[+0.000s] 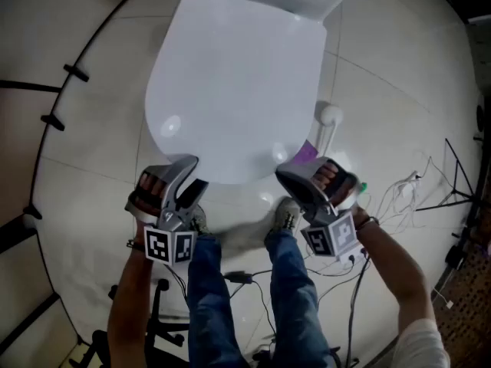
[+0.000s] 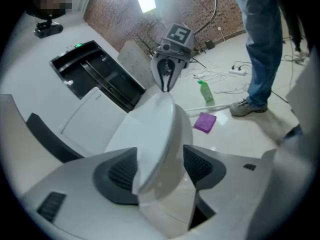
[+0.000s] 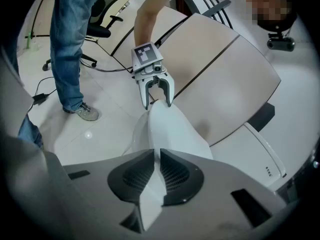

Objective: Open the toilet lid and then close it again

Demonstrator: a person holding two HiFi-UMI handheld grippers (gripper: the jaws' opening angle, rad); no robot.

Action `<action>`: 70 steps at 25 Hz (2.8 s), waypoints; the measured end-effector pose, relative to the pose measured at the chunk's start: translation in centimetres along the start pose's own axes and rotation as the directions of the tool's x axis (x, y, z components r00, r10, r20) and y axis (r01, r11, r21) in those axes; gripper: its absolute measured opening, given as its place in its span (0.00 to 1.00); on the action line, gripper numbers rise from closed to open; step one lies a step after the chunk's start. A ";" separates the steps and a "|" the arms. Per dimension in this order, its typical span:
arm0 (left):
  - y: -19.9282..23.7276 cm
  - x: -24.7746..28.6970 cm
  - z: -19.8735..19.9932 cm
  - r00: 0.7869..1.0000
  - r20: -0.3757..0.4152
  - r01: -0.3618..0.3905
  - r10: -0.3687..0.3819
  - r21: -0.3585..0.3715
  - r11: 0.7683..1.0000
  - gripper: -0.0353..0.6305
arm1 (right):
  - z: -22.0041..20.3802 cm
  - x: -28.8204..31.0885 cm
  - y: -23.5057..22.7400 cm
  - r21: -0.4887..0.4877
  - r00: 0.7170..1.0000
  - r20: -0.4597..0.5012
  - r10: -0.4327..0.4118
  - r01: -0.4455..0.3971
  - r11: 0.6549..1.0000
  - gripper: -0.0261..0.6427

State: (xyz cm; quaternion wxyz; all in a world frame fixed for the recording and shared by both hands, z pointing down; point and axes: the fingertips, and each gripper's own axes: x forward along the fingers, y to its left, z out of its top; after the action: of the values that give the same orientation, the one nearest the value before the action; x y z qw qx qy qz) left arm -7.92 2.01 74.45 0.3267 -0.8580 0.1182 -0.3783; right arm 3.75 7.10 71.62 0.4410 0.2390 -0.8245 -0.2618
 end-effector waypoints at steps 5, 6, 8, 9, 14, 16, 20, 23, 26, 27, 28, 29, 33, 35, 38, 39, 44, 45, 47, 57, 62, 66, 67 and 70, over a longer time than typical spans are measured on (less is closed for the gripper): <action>4.2 -2.1 2.2 0.993 0.064 -0.108 0.104 0.071 0.992 0.24 | 1.7 -2.0 -2.7 0.051 0.997 0.037 -0.068 0.066 0.996 0.10; 5.3 -2.8 3.0 0.990 0.080 -0.126 0.118 0.092 0.988 0.22 | 2.1 -2.7 -3.6 0.057 0.995 0.050 -0.091 0.089 0.994 0.10; 8.8 -4.4 5.1 0.979 0.121 -0.176 0.162 0.126 0.976 0.18 | 3.0 -4.6 -6.2 0.069 0.985 0.082 -0.153 0.147 0.987 0.10; 11.1 -5.1 6.3 0.972 0.144 -0.207 0.187 0.139 0.968 0.17 | 3.3 -5.6 -8.1 0.081 0.977 0.093 -0.190 0.183 0.980 0.10; 22.2 -5.7 10.3 0.955 0.215 -0.254 0.204 0.242 0.937 0.14 | 3.9 -8.3 -19.8 0.135 0.945 0.069 -0.321 0.310 0.941 0.10; 25.2 -5.0 10.9 0.963 0.218 -0.215 0.159 0.267 0.940 0.14 | 3.4 -8.4 -22.7 0.146 0.941 0.056 -0.334 0.323 0.935 0.10; 30.8 -2.8 12.0 0.973 0.212 -0.139 0.087 0.244 0.960 0.15 | 1.6 -8.6 -28.0 0.250 0.918 0.023 -0.396 0.378 0.892 0.10; 34.9 -0.9 13.1 0.974 0.212 -0.118 0.077 0.190 0.975 0.18 | 0.2 -8.6 -32.3 0.327 0.903 0.005 -0.429 0.404 0.855 0.10; 38.9 1.3 13.7 0.974 0.214 -0.113 0.079 0.152 0.982 0.21 | -1.6 -7.9 -36.3 0.403 0.897 -0.020 -0.441 0.411 0.818 0.10; 40.1 2.1 13.8 0.974 0.215 -0.111 0.078 0.142 0.984 0.22 | -2.2 -7.6 -37.5 0.419 0.896 -0.031 -0.444 0.415 0.808 0.10; 41.3 3.0 13.8 0.973 0.216 -0.107 0.077 0.133 0.985 0.24 | -2.8 -7.4 -38.7 0.433 0.893 -0.043 -0.447 0.420 0.797 0.10; 42.5 3.8 13.9 0.973 0.218 -0.104 0.075 0.124 0.987 0.24 | -3.5 -7.1 -39.8 0.448 0.891 -0.055 -0.450 0.425 0.787 0.11; 46.6 6.8 14.0 0.966 0.242 -0.107 0.088 0.066 0.992 0.28 | -6.1 -6.1 -43.5 0.511 0.891 -0.098 -0.444 0.428 0.745 0.11; 48.4 8.2 14.1 0.960 0.256 -0.117 0.110 0.013 0.993 0.30 | -7.3 -5.6 -45.1 0.545 0.894 -0.117 -0.432 0.421 0.725 0.11; 50.8 10.2 14.0 0.961 0.243 -0.119 0.129 -0.059 0.991 0.32 | -9.0 -4.9 -47.3 0.602 0.896 -0.151 -0.418 0.419 0.680 0.11; 51.5 10.8 13.9 0.963 0.235 -0.116 0.132 -0.081 0.990 0.33 | -9.6 -4.7 -47.9 0.615 0.897 -0.161 -0.411 0.417 0.669 0.11; 52.8 12.3 13.7 0.971 0.212 -0.083 0.109 -0.126 0.989 0.35 | -10.8 -4.1 -49.3 0.646 0.910 -0.163 -0.382 0.391 0.655 0.12; 52.8 12.3 13.6 0.970 0.215 -0.082 0.111 -0.141 0.987 0.35 | -10.8 -4.1 -49.3 0.648 0.910 -0.163 -0.382 0.391 0.653 0.12; 52.9 12.1 13.5 0.967 0.222 -0.083 0.123 -0.182 0.980 0.35 | -10.8 -4.1 -49.3 0.653 0.907 -0.167 -0.386 0.395 0.646 0.12; 55.5 2.2 11.0 0.870 0.354 -0.090 0.343 -0.570 0.817 0.35 | -8.9 -9.0 -49.0 0.743 0.860 -0.073 -0.505 0.385 0.548 0.42; 49.4 -6.3 14.4 0.817 0.492 0.034 0.300 -0.561 0.827 0.35 | -2.7 -14.6 -47.6 0.699 0.818 0.059 -0.572 0.376 0.609 0.42; 42.7 -10.8 17.0 0.805 0.533 0.180 0.259 -0.636 0.750 0.35 | 2.0 -17.6 -43.9 0.699 0.826 0.102 -0.555 0.338 0.631 0.42; 41.5 -11.7 17.7 0.797 0.541 0.202 0.269 -0.659 0.725 0.35 | 3.2 -17.9 -42.6 0.684 0.837 0.106 -0.537 0.330 0.650 0.41; 38.9 -13.9 19.5 0.790 0.540 0.225 0.290 -0.696 0.681 0.35 | 6.5 -18.2 -38.9 0.666 0.872 0.097 -0.479 0.301 0.682 0.41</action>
State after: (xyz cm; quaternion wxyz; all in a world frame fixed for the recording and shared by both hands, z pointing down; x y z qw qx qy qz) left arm -1.52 -12.07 31.49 -0.0166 -0.9865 0.1629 0.0060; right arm 13.57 -9.16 32.58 0.1543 0.5073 -0.8433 -0.0872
